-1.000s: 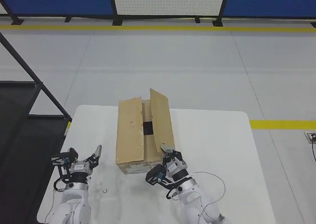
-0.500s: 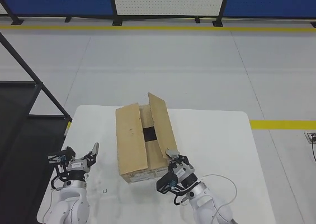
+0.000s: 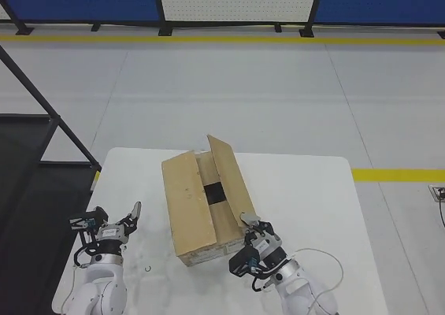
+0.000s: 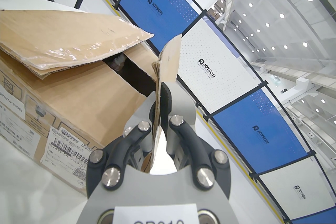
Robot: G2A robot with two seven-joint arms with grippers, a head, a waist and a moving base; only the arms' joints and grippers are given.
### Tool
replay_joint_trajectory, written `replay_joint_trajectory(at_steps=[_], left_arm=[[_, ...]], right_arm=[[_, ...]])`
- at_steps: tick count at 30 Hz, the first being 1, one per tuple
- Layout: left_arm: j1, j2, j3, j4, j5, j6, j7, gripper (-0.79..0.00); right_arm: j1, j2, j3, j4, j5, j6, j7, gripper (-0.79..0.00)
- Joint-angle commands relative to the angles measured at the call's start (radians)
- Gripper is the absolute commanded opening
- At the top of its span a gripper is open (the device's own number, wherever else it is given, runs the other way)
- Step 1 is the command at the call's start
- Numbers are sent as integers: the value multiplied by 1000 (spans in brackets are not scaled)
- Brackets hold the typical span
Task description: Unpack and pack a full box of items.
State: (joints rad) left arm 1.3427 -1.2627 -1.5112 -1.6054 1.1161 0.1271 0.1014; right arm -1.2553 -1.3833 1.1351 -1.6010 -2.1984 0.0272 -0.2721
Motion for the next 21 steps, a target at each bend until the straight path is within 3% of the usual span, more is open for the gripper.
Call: replay_joint_trajectory(at_steps=[1,8,21], left_arm=[[0,0,0,0,0,0,0,0],[1,0,0,0,-1,-1,0,0],[13,2,-23,7,-5,-81,5,0]], right_arm=[[0,0,0,0,0,0,0,-785],[-4,0,-1,-5,9,-7,-4,-785],[-16,25,66,-17,96,-216,-101,-785]])
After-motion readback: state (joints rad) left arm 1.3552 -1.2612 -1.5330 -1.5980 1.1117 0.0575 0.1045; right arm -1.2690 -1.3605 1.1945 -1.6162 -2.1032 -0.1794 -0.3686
